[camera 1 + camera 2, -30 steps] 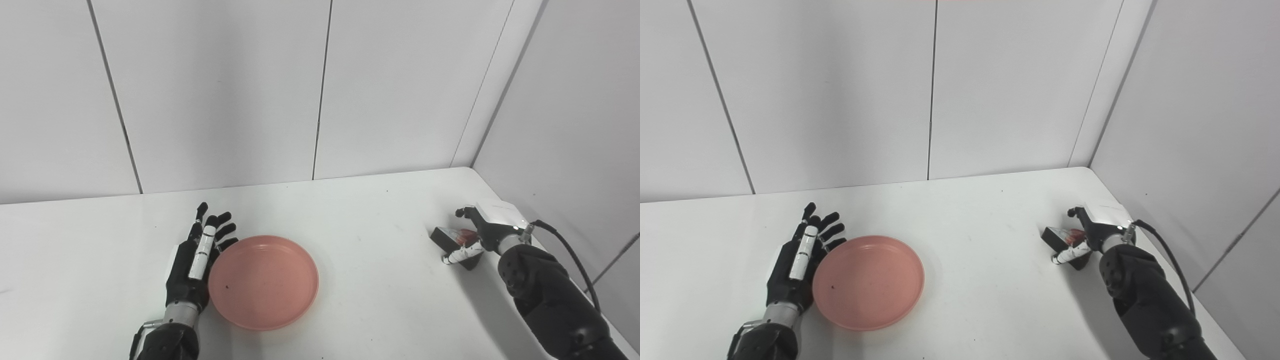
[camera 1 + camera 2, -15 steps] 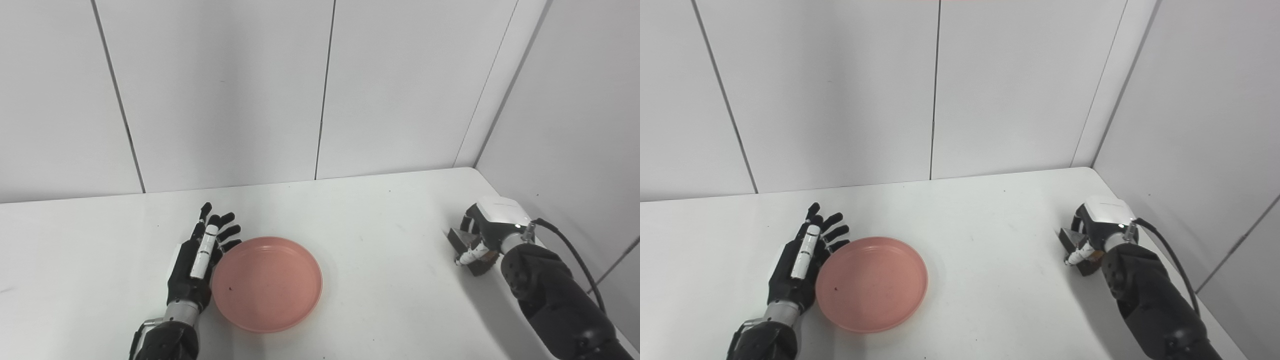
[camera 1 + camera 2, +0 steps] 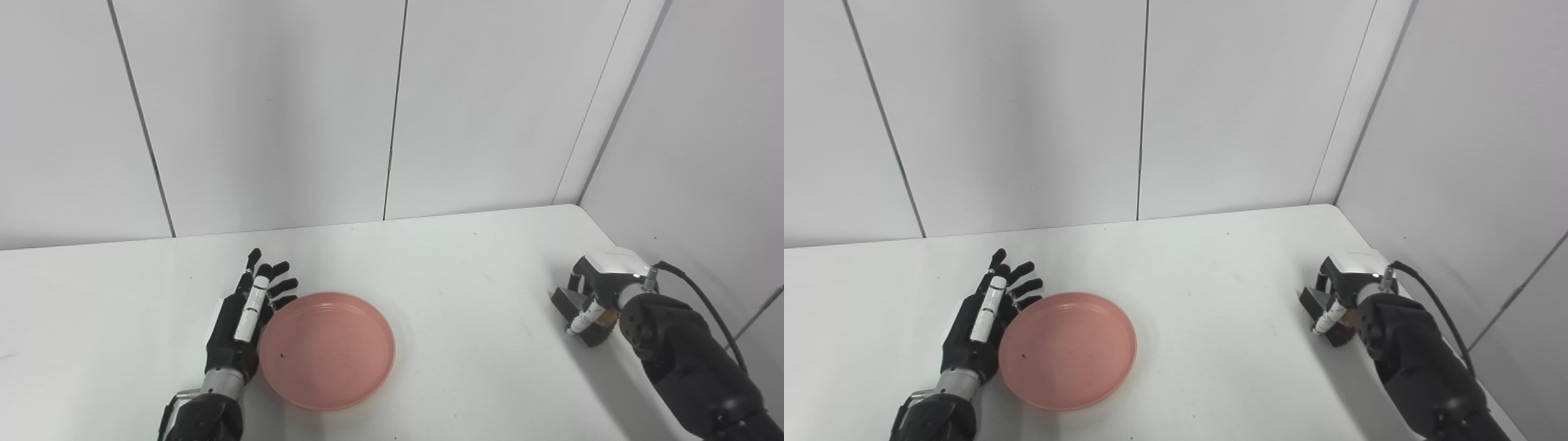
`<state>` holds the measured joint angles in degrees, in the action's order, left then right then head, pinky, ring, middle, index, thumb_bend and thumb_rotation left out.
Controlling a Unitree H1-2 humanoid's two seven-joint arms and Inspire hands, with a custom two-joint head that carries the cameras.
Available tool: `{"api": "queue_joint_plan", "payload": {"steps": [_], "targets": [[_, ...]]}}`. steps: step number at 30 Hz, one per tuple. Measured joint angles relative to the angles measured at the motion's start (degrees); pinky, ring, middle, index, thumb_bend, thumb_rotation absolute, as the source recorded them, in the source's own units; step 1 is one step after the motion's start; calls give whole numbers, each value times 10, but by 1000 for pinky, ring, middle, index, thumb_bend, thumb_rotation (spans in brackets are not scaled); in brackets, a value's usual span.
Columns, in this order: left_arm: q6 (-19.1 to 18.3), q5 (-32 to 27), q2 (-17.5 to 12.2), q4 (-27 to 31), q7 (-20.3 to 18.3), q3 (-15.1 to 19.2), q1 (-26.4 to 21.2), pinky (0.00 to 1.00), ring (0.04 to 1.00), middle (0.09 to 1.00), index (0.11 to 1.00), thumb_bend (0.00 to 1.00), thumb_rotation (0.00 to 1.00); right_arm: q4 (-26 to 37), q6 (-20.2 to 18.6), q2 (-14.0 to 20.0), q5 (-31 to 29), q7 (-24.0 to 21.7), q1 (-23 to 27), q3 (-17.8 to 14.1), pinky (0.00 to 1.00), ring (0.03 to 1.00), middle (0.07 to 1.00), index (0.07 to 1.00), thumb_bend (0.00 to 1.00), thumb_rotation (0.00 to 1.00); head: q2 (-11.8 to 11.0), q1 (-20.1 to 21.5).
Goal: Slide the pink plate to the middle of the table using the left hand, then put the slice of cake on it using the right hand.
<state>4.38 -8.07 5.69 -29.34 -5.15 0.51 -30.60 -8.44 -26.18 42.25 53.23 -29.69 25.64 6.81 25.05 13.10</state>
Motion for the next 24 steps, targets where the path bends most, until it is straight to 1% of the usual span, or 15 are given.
{"api": "queue_joint_plan", "payload": {"steps": [3, 4, 6, 8, 11, 12, 15, 17, 19, 20, 21, 22, 23, 24], "targets": [[0, 0, 0, 0, -1, 0, 0, 673, 749, 835, 1000, 580, 765, 14, 0, -1, 4, -14, -4, -3, 195, 262, 470, 488, 532, 0, -1, 0], [0, 0, 0, 0, 0, 0, 0, 671, 747, 833, 1000, 583, 766, 20, 0, -2, 6, -16, -7, -2, 188, 255, 429, 502, 529, 1, 0, -2], [0, 2, 0, -1, 0, 0, 0, 673, 743, 834, 1000, 583, 763, 34, 0, -2, 11, -21, -10, -1, 185, 248, 424, 501, 529, 4, 0, -5], [0, 3, 0, -1, 0, 0, -1, 675, 744, 834, 1000, 585, 762, 57, 0, -2, 15, -33, -11, -1, 186, 247, 429, 499, 530, 6, 1, -6], [0, 3, 1, -1, 0, 0, -1, 683, 747, 833, 1000, 589, 756, 94, 0, -2, 16, -36, -10, -3, 169, 229, 443, 489, 533, 7, 2, -14], [0, 3, 2, -1, 0, 0, -1, 683, 745, 827, 1000, 588, 755, 102, 0, -2, 14, -36, -9, -4, 156, 216, 434, 491, 532, 5, 2, -17], [0, 3, 3, -2, 0, 0, -1, 674, 740, 818, 1000, 598, 753, 146, 0, -3, -1, -39, -7, -15, 145, 203, 428, 492, 532, 4, 2, -20], [1, 3, 3, -6, 0, 0, -4, 668, 739, 811, 1000, 613, 747, 172, 0, -3, -3, -46, 1, -15, 166, 228, 431, 495, 531, 5, 2, -26], [2, 4, 5, -12, 0, 0, -7, 667, 741, 793, 1000, 606, 743, 193, 0, -3, -3, -57, 16, -10, 169, 230, 436, 496, 532, 4, 3, -36], [3, 4, 7, -13, 1, 0, -8, 668, 741, 785, 1000, 603, 742, 200, 0, -3, -3, -61, 24, -7, 166, 227, 439, 496, 532, 4, 4, -49], [6, 4, 9, -15, 1, 0, -8, 669, 743, 784, 1000, 605, 741, 203, 1, -4, -3, -64, 34, -3, 166, 226, 438, 497, 532, 4, 4, -49], [10, 4, 11, -18, 1, 0, -9, 670, 748, 787, 1000, 610, 741, 205, 1, -5, -3, -66, 43, 0, 168, 227, 434, 499, 532, 3, 4, -63], [14, 4, 13, -21, 1, 0, -10, 670, 749, 788, 1000, 611, 741, 205, 1, -9, -3, -66, 52, 1, 169, 227, 434, 499, 532, 3, 4, -63], [16, 4, 14, -24, 1, 0, -11, 663, 745, 788, 1000, 639, 739, 205, 1, -14, -4, -66, 58, 3, 181, 240, 432, 501, 531, 3, 4, -63]]}}
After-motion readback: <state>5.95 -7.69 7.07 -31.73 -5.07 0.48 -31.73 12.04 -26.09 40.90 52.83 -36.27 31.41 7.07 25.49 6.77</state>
